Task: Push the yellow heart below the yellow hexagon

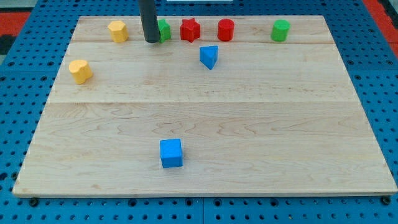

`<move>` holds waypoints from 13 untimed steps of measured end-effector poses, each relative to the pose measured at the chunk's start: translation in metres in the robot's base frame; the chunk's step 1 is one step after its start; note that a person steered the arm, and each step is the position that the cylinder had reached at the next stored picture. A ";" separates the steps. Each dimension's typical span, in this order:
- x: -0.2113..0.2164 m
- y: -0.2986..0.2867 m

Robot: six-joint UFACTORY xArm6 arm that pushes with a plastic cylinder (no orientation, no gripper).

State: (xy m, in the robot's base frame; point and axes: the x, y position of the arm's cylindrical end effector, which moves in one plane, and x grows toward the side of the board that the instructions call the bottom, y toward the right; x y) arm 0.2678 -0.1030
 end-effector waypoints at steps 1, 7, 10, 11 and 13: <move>0.005 -0.001; 0.044 -0.040; 0.058 -0.109; 0.058 -0.128; 0.077 -0.004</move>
State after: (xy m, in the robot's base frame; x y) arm 0.3443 -0.1070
